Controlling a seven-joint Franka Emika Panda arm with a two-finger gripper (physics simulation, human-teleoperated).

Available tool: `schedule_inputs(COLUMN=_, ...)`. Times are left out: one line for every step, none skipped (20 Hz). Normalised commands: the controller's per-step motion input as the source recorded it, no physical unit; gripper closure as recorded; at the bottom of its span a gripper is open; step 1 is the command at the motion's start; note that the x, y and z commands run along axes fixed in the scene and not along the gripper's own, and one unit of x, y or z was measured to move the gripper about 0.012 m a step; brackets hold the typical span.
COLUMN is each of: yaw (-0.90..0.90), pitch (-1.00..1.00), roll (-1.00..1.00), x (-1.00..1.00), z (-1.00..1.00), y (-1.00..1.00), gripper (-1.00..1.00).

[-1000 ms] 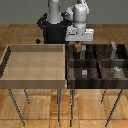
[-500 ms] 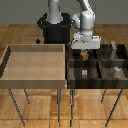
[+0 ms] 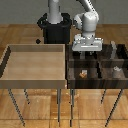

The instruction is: Place the loaf of bread into the appropriate compartment.

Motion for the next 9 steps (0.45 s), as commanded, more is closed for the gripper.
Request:
schedule_inputs(yaw=0.0, pitch=0.0, roll=0.0, x=0.0, z=0.0, y=0.0, gripper=-1.0)
schedule_inputs(yaw=0.0, pitch=0.0, roll=0.0, x=0.0, z=0.0, y=0.0, gripper=-1.0)
schedule_inputs(yaw=0.0, pitch=0.0, roll=0.0, x=0.0, z=0.0, y=0.0, gripper=-1.0)
schedule_inputs(yaw=0.0, pitch=0.0, roll=0.0, x=0.0, z=0.0, y=0.0, gripper=-1.0)
schedule_inputs(yaw=0.0, pitch=0.0, roll=0.0, x=0.0, z=0.0, y=0.0, gripper=-1.0)
schedule_inputs(yaw=0.0, pitch=0.0, roll=0.0, x=0.0, z=0.0, y=0.0, gripper=-1.0)
schedule_inputs(yaw=0.0, pitch=0.0, roll=0.0, x=0.0, z=0.0, y=0.0, gripper=-1.0)
schedule_inputs(yaw=0.0, pitch=0.0, roll=0.0, x=0.0, z=0.0, y=0.0, gripper=-1.0)
schedule_inputs(yaw=0.0, pitch=0.0, roll=0.0, x=0.0, z=0.0, y=0.0, gripper=-1.0)
